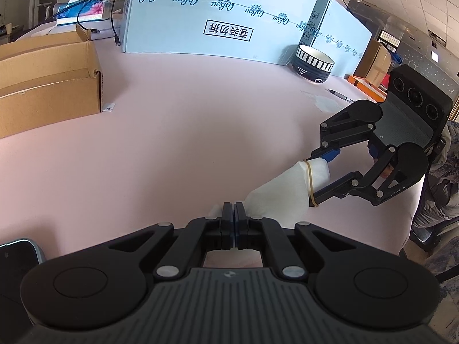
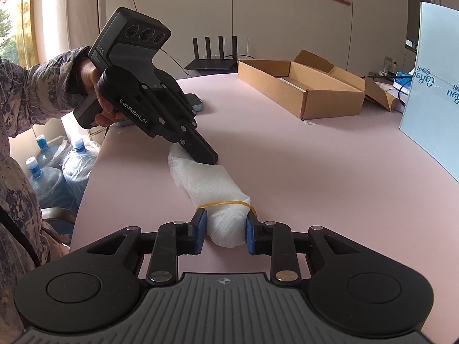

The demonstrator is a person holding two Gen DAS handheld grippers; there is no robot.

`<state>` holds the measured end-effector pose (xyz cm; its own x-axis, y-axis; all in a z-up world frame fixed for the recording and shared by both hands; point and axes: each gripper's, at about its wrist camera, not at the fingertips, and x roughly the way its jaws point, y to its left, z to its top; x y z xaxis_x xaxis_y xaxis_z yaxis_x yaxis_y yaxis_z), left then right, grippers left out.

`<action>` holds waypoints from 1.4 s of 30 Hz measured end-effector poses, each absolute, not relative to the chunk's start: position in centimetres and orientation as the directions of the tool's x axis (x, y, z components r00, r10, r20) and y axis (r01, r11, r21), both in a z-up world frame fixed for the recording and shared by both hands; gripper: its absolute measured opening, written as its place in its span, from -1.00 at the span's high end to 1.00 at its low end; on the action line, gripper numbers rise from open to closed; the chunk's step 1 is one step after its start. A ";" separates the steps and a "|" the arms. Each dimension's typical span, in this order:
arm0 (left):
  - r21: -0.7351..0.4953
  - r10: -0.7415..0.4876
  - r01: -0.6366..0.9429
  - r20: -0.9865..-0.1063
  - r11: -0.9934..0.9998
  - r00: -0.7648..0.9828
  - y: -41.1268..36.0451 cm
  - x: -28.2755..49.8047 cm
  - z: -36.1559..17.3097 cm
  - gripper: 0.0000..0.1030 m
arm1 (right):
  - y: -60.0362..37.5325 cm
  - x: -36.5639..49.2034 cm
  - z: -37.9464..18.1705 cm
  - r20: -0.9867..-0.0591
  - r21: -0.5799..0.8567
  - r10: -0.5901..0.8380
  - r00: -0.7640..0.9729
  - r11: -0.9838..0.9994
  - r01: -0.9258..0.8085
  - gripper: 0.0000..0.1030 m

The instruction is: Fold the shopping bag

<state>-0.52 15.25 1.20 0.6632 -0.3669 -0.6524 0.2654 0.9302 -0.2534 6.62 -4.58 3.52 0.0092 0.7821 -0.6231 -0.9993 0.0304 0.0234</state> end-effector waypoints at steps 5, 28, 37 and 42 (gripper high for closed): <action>-0.200 -0.326 0.258 -0.627 0.945 0.707 14.5 -1.2 1.9 0.96 | -4.6 5.3 4.1 -0.621 -0.005 0.781 0.073 0.090 -0.996 0.84; -0.028 -0.405 0.439 -0.443 0.898 0.800 5.8 -5.8 3.9 0.26 | -7.0 2.7 6.4 -0.560 0.013 0.812 0.163 0.205 -0.979 0.86; 0.005 -0.415 0.466 -0.448 0.885 0.792 5.3 -5.9 3.4 0.39 | -6.9 3.4 6.6 -0.545 0.099 0.829 0.129 0.216 -0.971 0.86; -0.017 -0.436 0.475 -0.428 0.880 0.792 5.5 -5.9 3.1 0.58 | -7.3 3.8 6.6 -0.540 0.151 0.834 0.114 0.229 -0.961 0.86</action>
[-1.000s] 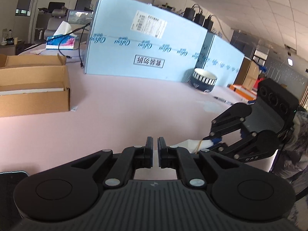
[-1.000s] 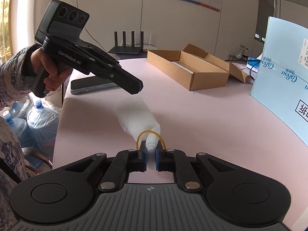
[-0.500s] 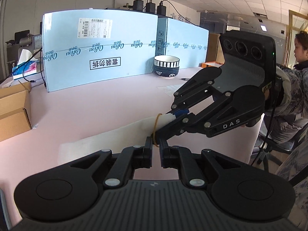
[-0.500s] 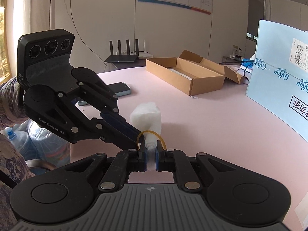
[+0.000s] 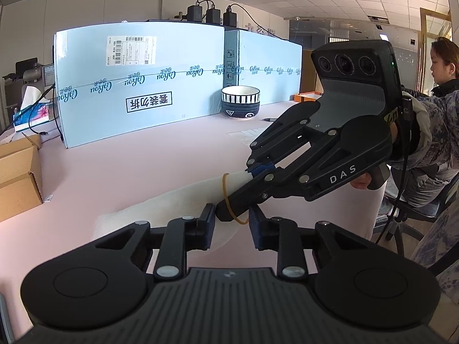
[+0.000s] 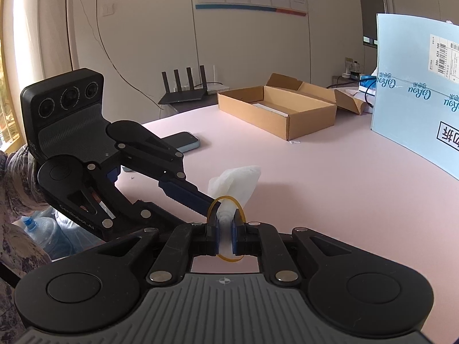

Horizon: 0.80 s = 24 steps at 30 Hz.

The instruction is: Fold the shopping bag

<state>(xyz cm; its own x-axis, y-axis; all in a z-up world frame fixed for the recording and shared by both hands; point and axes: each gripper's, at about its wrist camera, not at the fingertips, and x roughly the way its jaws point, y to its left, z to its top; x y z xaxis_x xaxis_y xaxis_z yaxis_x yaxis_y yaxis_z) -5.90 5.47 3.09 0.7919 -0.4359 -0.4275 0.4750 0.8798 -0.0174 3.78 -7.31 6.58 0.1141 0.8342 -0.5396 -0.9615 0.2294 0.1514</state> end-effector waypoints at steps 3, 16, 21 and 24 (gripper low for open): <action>-0.039 -0.450 0.478 -0.412 0.877 0.792 5.8 -5.9 2.9 0.66 | -7.8 4.0 6.7 -0.532 0.181 0.840 0.106 0.235 -0.955 0.86; -0.029 -0.426 0.461 -0.437 0.887 0.792 5.5 -5.5 2.5 1.00 | -9.2 4.3 7.0 -0.508 0.222 0.853 0.123 0.268 -0.937 0.86; -0.047 -0.424 0.454 -0.454 0.890 0.784 5.6 -5.4 2.0 1.00 | -9.1 4.0 7.0 -0.519 0.191 0.843 0.142 0.276 -0.942 0.86; -0.100 -0.438 0.442 -0.437 0.892 0.785 6.0 -5.6 2.0 0.61 | -8.8 3.3 6.9 -0.542 0.063 0.816 0.200 0.277 -0.959 0.86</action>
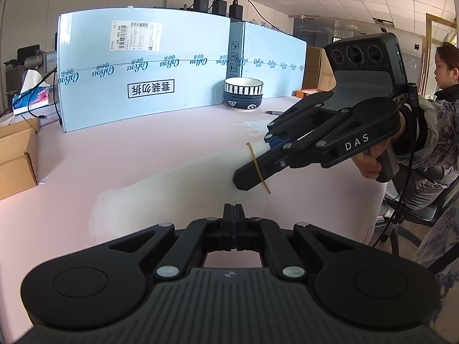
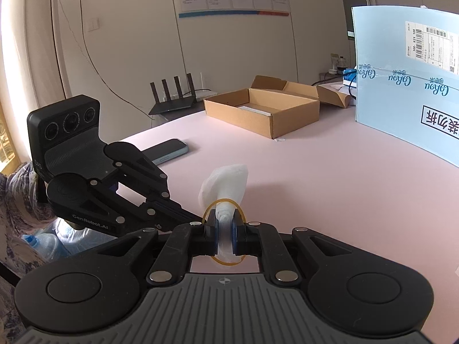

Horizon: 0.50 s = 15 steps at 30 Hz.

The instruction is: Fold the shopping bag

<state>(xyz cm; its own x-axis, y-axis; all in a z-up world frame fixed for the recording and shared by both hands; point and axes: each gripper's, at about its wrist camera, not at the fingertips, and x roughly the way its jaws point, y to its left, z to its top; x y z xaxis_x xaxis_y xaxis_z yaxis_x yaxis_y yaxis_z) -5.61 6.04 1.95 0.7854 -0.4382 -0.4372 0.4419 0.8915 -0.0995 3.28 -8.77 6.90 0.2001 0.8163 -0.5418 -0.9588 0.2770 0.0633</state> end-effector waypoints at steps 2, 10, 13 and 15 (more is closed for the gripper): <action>-0.157 -0.452 0.428 -0.417 0.890 0.788 6.5 -5.8 2.0 -0.06 | -8.3 2.4 6.9 -0.561 -0.041 0.795 0.229 0.250 -0.967 0.86; -0.194 -0.429 0.387 -0.290 0.902 0.855 5.6 -6.7 1.9 0.28 | -7.9 6.3 7.7 -0.534 0.296 0.828 0.170 0.372 -0.880 0.85; -0.214 -0.413 0.364 -0.276 0.907 0.868 5.5 -6.7 1.7 0.46 | -8.5 7.3 7.4 -0.493 0.424 0.852 0.176 0.412 -0.807 0.79; -0.227 -0.402 0.348 -0.267 0.909 0.876 5.4 -6.6 1.5 0.46 | -8.4 7.2 7.3 -0.492 0.436 0.851 0.184 0.424 -0.794 0.78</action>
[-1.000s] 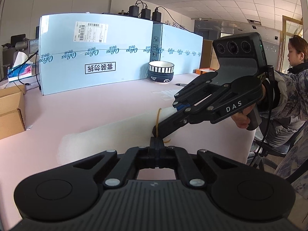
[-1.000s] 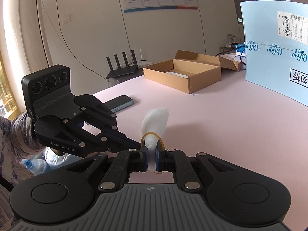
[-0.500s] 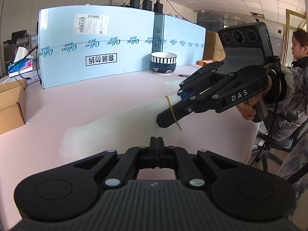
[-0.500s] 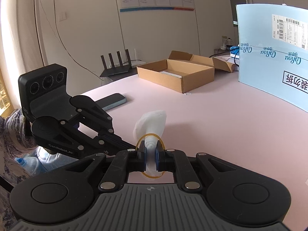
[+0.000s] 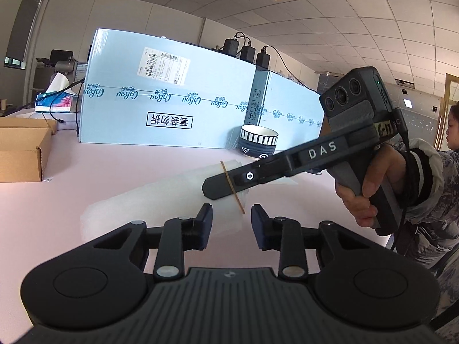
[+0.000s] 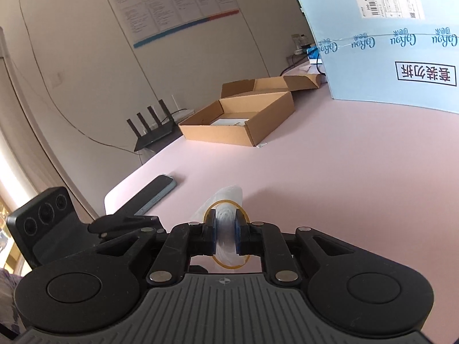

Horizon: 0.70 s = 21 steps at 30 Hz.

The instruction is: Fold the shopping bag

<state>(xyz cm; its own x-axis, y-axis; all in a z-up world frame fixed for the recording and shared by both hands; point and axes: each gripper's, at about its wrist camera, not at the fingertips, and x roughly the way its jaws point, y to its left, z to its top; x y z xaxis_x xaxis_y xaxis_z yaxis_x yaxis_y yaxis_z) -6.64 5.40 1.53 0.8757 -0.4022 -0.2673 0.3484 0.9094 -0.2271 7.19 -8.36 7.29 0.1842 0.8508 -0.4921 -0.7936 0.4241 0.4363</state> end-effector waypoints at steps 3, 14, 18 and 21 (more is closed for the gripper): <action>-0.247 -0.385 0.325 -0.254 0.913 0.887 5.3 -6.6 1.3 0.46 | -8.1 6.7 7.1 -0.487 0.453 0.853 0.185 0.428 -0.782 0.76; -0.240 -0.308 0.247 -0.264 0.939 0.914 4.6 -6.5 0.8 0.96 | -8.6 7.4 5.8 -0.454 0.632 0.878 0.151 0.437 -0.641 0.75; -0.185 -0.272 0.224 -0.301 0.957 0.914 4.3 -6.6 0.9 0.97 | -8.9 7.6 5.2 -0.444 0.673 0.884 0.143 0.435 -0.598 0.80; -0.142 -0.243 0.207 -0.327 0.968 0.913 4.0 -6.6 1.0 0.97 | -9.3 7.7 4.5 -0.439 0.717 0.889 0.130 0.434 -0.546 0.82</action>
<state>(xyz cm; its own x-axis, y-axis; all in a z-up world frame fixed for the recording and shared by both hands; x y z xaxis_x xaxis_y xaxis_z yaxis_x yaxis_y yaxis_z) -6.63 4.00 0.97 0.9132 -0.2431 -0.3271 0.2070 0.9680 -0.1417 7.73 -9.35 4.54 0.1299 0.8891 -0.4389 -0.5460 0.4336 0.7168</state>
